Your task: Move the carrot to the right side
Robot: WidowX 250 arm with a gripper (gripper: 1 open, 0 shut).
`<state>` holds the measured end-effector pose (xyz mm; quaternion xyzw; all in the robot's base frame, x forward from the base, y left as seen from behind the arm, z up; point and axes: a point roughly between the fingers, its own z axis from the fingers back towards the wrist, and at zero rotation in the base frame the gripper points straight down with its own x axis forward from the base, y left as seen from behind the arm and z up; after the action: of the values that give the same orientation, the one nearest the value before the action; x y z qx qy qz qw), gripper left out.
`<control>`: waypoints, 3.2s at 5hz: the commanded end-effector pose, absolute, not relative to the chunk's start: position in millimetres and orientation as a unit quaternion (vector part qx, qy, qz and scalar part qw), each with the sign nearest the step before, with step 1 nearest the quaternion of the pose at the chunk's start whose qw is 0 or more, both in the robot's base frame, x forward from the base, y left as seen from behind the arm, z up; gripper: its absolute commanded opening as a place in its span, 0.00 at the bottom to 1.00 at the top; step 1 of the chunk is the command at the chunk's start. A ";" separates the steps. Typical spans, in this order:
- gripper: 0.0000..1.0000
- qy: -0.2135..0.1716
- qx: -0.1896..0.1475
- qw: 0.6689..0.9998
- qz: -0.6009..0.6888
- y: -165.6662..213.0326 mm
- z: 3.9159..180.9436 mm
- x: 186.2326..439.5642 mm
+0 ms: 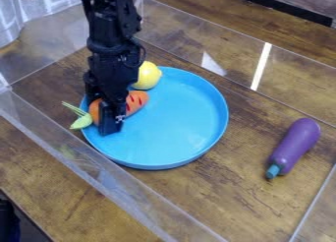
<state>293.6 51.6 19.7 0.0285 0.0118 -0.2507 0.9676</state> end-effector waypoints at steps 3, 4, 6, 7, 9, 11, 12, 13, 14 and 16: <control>0.00 -0.008 0.025 0.967 -0.253 68.3 18.3 291.4; 0.00 -0.012 0.028 0.967 -0.252 66.9 25.9 291.8; 0.00 -0.019 0.032 0.967 -0.252 64.1 41.0 292.0; 0.00 -0.023 0.035 0.967 -0.251 62.5 49.1 292.3; 0.00 -0.039 0.044 0.966 -0.251 54.5 77.4 296.0; 0.00 -0.082 0.062 0.963 -0.247 31.8 136.7 304.4; 0.00 -0.095 0.061 0.955 -0.273 1.3 144.5 313.8; 0.00 -0.105 0.061 0.949 -0.291 -17.0 150.6 315.8; 0.00 -0.117 0.060 0.944 -0.302 -39.6 155.0 319.4; 0.00 -0.132 0.058 0.939 -0.313 -71.5 146.4 347.3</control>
<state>340.1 -65.1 125.9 0.0549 -0.0969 -0.3074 0.9450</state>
